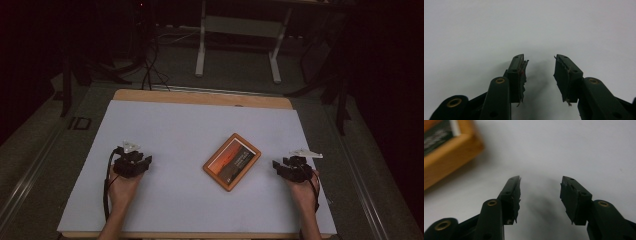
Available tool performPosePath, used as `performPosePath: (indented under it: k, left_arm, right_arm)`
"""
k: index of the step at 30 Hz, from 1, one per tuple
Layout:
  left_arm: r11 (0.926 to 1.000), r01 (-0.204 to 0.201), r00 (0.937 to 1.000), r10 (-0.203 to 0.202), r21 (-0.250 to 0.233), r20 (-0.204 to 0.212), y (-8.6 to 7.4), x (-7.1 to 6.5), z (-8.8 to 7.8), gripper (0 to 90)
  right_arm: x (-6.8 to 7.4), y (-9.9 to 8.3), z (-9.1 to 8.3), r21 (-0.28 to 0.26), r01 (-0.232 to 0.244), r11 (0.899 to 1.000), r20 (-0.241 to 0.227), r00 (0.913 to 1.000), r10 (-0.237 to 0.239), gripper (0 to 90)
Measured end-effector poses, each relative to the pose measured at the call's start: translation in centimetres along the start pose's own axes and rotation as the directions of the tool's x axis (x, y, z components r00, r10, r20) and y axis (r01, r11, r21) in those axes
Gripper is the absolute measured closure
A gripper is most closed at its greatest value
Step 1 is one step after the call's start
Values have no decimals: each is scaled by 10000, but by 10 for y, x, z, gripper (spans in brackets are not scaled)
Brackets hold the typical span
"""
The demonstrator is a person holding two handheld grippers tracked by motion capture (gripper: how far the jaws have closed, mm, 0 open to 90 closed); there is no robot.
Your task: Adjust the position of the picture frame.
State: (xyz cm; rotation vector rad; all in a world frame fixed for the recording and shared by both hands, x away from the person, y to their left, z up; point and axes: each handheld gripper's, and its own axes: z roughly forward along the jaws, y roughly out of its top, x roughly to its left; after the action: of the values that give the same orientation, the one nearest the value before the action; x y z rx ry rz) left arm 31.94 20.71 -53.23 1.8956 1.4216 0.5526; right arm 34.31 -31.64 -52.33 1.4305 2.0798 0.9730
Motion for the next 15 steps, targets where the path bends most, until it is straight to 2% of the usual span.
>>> performPosePath:
  k: [2, 6, 11, 15]
  left_arm:
    - [9993, -361, 9993, 362, -56, 97, 0, -4, -1, 612]
    - [9966, -806, 9963, 811, -196, 276, 0, -11, -3, 637]
    - [9967, -753, 9950, 772, -317, 631, 3, -15, -6, 665]
    - [9946, -913, 9906, 958, -502, 978, 7, -22, -10, 689]
  right_arm:
    - [5, 2, -2, 4, 308, 9995, -60, 9995, -308, 504]
    - [13, 4, -5, 90, 620, 9980, -316, 9976, -617, 506]
    - [20, 5, -6, 121, 862, 9962, -602, 9945, -853, 501]
    - [26, 6, -8, 164, 1010, 9947, -835, 9915, -993, 482]
